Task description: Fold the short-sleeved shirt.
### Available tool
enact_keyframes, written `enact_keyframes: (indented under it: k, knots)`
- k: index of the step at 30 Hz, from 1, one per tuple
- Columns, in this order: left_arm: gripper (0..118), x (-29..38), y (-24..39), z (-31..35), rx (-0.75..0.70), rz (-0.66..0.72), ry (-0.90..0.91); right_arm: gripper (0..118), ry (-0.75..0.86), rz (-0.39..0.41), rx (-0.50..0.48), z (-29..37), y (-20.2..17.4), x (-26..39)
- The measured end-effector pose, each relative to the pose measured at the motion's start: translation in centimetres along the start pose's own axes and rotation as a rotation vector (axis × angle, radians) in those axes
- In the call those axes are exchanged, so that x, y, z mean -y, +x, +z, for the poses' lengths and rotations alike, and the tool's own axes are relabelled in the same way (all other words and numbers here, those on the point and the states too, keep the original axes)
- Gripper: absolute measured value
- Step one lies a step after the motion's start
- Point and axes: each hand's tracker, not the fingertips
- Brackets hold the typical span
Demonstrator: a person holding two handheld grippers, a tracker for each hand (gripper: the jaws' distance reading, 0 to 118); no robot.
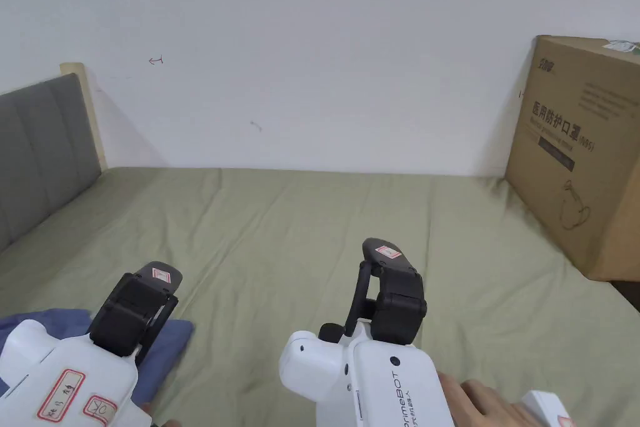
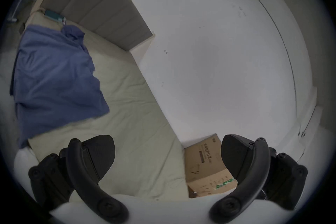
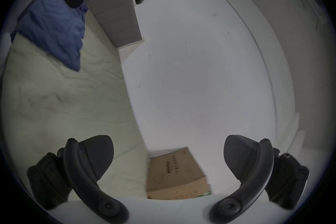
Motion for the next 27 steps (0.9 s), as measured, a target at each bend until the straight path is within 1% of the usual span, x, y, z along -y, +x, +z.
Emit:
enact_keyframes:
  k: [1,3,5,8,9,10,11,12,13,15,18,21,24,26,27]
  knots:
    - [117,-0.3,0.5,0.2,0.007,-0.084,0.015,118,-0.006,-0.082,-0.018,-0.1,0.7,0.1]
    - [117,-0.5,2.4,0.3,-0.004,-0.238,0.043,118,-0.023,-0.292,-0.025,-0.4,2.5,0.2]
    - [117,-0.8,5.0,0.2,-0.035,-0.459,0.055,118,-0.073,-0.55,-0.022,-0.7,5.2,0.8]
    - [117,0.6,9.1,0.7,-0.038,-0.879,0.101,118,-0.152,-1.046,-0.042,-1.2,8.8,3.7]
    - [117,1.2,9.8,1.0,-0.02,-0.991,0.11,118,-0.182,-1.188,-0.041,-1.2,9.3,5.0]
    - [117,1.9,10.2,1.5,0.009,-1.056,0.136,118,-0.224,-1.315,-0.039,-1.2,9.4,6.4]
    - [117,2.6,10.4,1.7,0.027,-1.11,0.142,118,-0.262,-1.394,-0.027,-1.2,9.2,7.6]
    - [117,3.1,10.6,1.9,0.04,-1.147,0.134,118,-0.288,-1.429,-0.006,-1.2,8.8,8.6]
    - [117,3.6,10.8,2.0,0.026,-1.176,0.119,118,-0.311,-1.434,0.01,-1.0,8.3,9.3]
    - [117,4.4,10.6,1.9,0.006,-1.223,0.121,118,-0.355,-1.412,0.021,-0.9,8.0,10.3]
    - [117,4.9,10.5,1.5,-0.002,-1.24,0.1,118,-0.332,-1.382,0.03,-0.5,8.1,10.2]
    - [117,4.7,10.4,1.4,-0.001,-1.227,0.095,118,-0.281,-1.303,0.071,-0.4,8.7,9.4]
    - [117,4.1,10.5,1.4,-0.003,-1.163,0.129,118,-0.259,-1.224,0.103,0.0,8.9,8.7]
    - [117,3.6,10.5,1.3,0.002,-1.123,0.097,118,-0.269,-1.164,0.173,0.5,8.8,7.3]
    - [116,3.4,10.5,1.2,-0.006,-1.109,0.081,118,-0.252,-1.144,0.179,0.7,8.7,7.2]
